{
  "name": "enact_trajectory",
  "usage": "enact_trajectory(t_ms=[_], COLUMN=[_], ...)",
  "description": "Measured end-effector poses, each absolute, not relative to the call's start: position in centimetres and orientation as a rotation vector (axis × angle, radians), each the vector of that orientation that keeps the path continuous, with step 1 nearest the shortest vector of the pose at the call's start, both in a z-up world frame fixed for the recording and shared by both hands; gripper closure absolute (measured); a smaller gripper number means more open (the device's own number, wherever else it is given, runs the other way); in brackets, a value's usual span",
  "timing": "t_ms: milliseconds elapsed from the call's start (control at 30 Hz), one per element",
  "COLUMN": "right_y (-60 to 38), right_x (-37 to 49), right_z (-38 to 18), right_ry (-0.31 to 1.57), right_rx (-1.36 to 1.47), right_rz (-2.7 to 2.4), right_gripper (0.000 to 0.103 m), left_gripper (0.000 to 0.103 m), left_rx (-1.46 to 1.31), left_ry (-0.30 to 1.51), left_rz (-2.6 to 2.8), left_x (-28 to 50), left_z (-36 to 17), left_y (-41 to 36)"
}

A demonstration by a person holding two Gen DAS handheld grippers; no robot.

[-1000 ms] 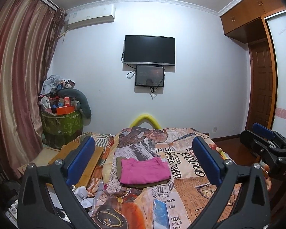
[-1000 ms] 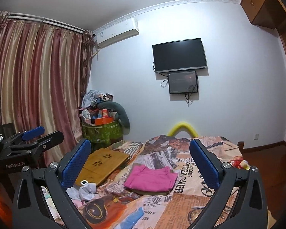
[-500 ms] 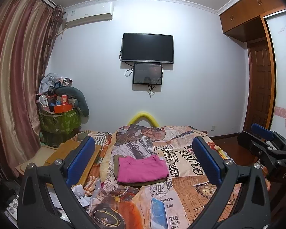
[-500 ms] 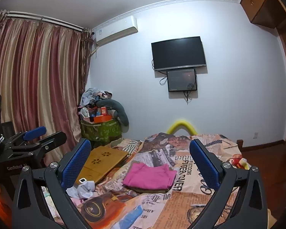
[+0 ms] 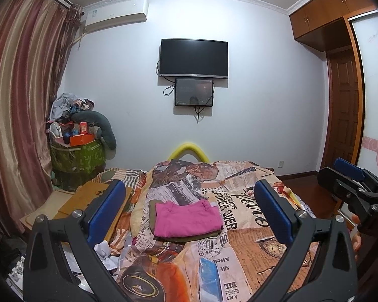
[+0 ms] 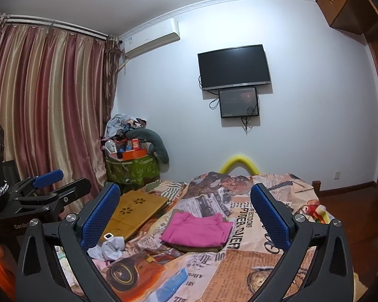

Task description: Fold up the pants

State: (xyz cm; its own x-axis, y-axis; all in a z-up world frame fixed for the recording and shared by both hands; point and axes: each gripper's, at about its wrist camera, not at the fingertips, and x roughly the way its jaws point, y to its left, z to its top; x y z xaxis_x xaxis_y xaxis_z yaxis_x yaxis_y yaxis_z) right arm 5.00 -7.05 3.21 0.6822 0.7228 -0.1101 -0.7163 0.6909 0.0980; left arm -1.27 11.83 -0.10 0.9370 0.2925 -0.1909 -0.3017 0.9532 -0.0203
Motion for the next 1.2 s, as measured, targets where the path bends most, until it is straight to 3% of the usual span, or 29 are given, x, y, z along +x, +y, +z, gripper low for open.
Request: enact_trajectory(t_ms=[1200], right_y=[-7.81], right_x=[5.31], right_z=[3.18], right_ry=[0.154], right_rx=[0.073], right_rz=[0.793], right_gripper=[0.000], left_gripper=[0.000], left_rx=[-0.037], left_ry=[0.196], left_rz=[0.247], left_x=[-0.95], left_z=[0.22], left_y=[11.14])
